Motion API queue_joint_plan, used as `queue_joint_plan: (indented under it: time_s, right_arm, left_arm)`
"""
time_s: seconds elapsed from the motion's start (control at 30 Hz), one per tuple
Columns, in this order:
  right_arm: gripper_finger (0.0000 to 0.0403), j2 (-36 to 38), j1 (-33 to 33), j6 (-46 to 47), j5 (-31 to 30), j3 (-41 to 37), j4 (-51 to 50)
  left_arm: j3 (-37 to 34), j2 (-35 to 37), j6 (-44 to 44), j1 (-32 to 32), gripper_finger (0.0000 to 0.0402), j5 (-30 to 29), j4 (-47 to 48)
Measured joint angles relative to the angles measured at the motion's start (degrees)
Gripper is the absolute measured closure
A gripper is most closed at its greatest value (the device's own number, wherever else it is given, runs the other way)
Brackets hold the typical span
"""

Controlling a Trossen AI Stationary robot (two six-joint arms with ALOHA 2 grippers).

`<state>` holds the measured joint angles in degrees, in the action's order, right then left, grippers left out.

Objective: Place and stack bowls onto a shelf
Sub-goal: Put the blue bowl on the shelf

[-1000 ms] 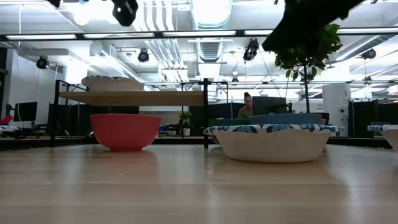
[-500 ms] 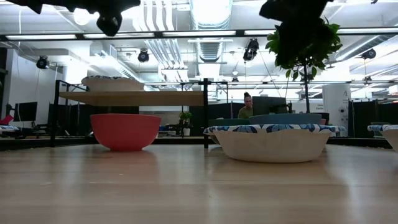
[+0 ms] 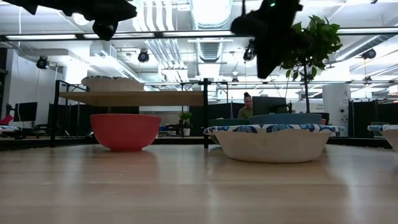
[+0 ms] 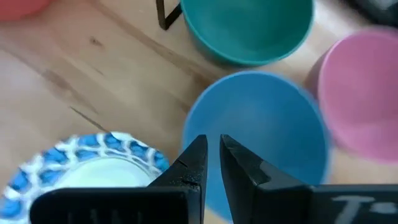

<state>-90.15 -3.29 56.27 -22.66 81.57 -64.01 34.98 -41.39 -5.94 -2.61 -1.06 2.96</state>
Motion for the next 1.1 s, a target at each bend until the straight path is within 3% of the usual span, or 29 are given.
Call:
queue_joint_plan:
  time_s: [0.17,0.47,0.63,0.83,1.1]
  right_arm:
    - [0.0331,-4.90,3.60,-1.24,10.41,2.95,-0.09]
    - [0.0231,-12.64,7.21,-2.95,11.12,3.57,-0.02]
    - [0.0210,-15.05,7.46,-2.92,11.10,3.57,0.20]
    - [0.0228,-17.66,7.46,-2.27,10.39,3.53,0.56]
    - [0.0344,-17.40,7.46,-0.73,10.24,3.53,1.22]
  left_arm:
    - [0.00,0.51,0.40,0.00,0.0365,-0.01,0.68]
    - [0.00,0.72,0.53,0.00,0.0365,0.00,1.08]
    - [0.00,0.66,0.97,0.00,0.0365,0.00,1.05]
    - [0.00,0.64,0.97,0.00,0.0365,0.00,1.00]
    - [0.02,0.50,0.97,0.00,0.0365,0.00,0.85]
